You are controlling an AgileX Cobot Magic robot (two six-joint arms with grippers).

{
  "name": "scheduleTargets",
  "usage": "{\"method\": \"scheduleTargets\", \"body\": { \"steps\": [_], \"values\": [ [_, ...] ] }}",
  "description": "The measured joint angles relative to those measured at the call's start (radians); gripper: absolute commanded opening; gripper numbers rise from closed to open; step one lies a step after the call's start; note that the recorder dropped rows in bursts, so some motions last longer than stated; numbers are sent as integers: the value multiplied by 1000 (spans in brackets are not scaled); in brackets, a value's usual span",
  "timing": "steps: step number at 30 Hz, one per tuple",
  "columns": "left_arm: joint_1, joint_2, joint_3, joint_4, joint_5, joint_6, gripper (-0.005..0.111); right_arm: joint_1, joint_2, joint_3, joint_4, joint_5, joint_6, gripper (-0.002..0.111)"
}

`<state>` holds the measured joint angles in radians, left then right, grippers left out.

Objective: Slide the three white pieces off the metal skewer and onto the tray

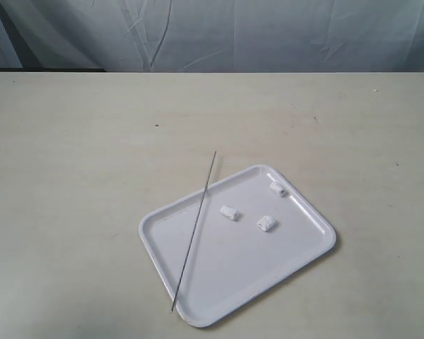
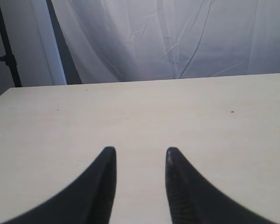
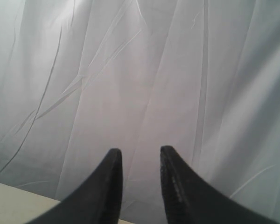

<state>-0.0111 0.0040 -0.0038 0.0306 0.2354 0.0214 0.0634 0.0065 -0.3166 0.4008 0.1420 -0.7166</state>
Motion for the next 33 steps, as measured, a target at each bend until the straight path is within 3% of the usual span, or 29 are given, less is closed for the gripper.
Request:
{"method": "scheduleTargets", "body": {
  "steps": [21,27,33],
  "values": [
    [0,0,0,-5,0,61,35,0,0,0,0,0,0,28],
    [52,0,0,-5,0,63,35,0,0,0,0,0,0,28],
    [60,0,0,-1,0,65,35,0,0,0,0,0,0,28]
  ]
}}
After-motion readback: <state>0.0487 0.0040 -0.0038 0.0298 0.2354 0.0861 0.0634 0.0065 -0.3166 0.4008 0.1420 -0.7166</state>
